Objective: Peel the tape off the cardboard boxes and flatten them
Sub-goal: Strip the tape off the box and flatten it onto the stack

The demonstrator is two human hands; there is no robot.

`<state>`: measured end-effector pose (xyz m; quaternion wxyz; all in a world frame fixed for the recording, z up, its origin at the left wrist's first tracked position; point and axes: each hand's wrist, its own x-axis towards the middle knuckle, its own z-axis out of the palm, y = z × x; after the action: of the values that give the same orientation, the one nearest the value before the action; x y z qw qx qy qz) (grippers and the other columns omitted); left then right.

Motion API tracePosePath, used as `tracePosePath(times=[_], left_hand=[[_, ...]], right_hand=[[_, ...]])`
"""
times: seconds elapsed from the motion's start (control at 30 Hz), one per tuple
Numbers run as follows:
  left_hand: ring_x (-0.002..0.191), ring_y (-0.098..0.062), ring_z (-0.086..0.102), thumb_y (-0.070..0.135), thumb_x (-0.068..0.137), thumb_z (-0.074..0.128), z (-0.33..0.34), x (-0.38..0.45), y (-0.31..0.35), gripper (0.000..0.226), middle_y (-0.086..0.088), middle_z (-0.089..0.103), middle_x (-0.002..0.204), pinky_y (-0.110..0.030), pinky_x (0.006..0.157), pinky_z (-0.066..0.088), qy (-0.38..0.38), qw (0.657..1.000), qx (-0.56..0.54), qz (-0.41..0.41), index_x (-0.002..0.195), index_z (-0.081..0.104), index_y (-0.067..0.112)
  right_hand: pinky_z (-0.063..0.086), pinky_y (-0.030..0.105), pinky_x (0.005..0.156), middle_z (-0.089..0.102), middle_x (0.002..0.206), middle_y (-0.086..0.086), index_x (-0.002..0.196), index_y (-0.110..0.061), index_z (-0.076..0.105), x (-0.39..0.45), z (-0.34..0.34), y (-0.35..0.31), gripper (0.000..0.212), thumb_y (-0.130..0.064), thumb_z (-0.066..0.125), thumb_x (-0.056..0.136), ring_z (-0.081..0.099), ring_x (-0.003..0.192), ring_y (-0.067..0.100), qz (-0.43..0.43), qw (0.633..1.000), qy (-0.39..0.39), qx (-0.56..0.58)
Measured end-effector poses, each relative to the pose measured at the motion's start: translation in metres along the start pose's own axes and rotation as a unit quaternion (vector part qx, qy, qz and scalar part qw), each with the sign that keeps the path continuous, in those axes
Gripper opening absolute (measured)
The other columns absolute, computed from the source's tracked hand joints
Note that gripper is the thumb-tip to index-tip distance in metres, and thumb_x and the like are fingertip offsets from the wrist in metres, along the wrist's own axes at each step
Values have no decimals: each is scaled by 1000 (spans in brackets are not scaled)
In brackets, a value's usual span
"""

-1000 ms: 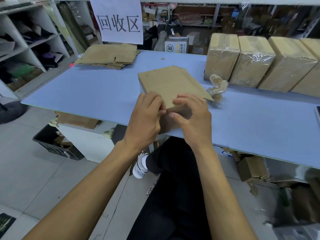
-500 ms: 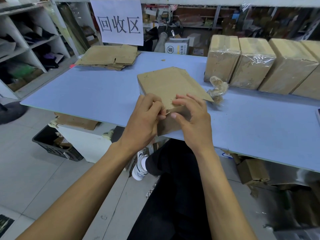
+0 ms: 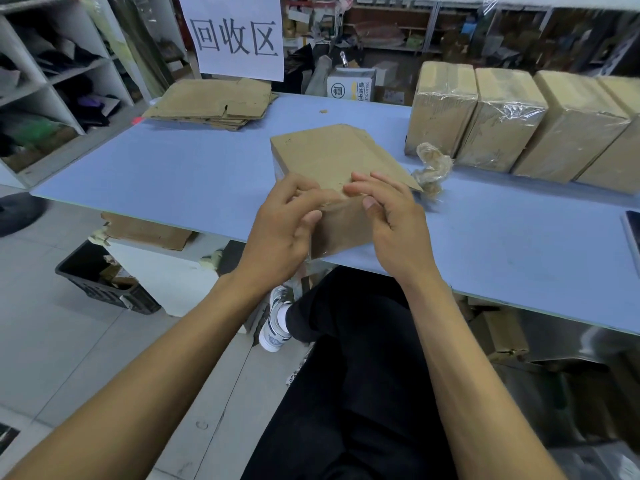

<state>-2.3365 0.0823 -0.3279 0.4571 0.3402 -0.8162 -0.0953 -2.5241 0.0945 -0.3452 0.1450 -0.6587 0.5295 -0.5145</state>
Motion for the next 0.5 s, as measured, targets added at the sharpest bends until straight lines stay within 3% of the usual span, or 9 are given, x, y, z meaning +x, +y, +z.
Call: tracePosePath(times=[0.07,0.27,0.37,0.5], left_hand=[[96,-22,54,-2,89,64,6,-3,3,34,4,52,107,-21,87,42,7,1000,-1,-17,117,72,16],[90,-23,54,3,88,69,18,-1,2,10,1,58,98,-19,79,40,65,997,29,-26,89,76,9],[93,-19,51,-7,85,67,19,0,2,15,5,52,102,-22,79,40,47,998,25,-30,83,73,7],[98,-21,53,-9,85,65,5,-8,-5,16,4,50,118,-12,85,37,-22,999,24,-6,80,69,6]], right_hand=[[27,8,108,62,127,-17,118,-21,72,0,0,0,40,3,47,98,41,131,-2,0,1000,-1,1],[27,9,108,62,127,-16,117,-20,73,1,-2,2,40,4,47,97,39,131,-5,-1,1000,-6,3],[27,10,109,61,127,-18,117,-19,72,1,-2,2,38,2,47,98,39,131,-4,-11,1000,-4,-6],[26,9,109,61,127,-18,117,-19,72,3,-3,3,38,2,46,99,40,131,-2,-10,1000,-9,-6]])
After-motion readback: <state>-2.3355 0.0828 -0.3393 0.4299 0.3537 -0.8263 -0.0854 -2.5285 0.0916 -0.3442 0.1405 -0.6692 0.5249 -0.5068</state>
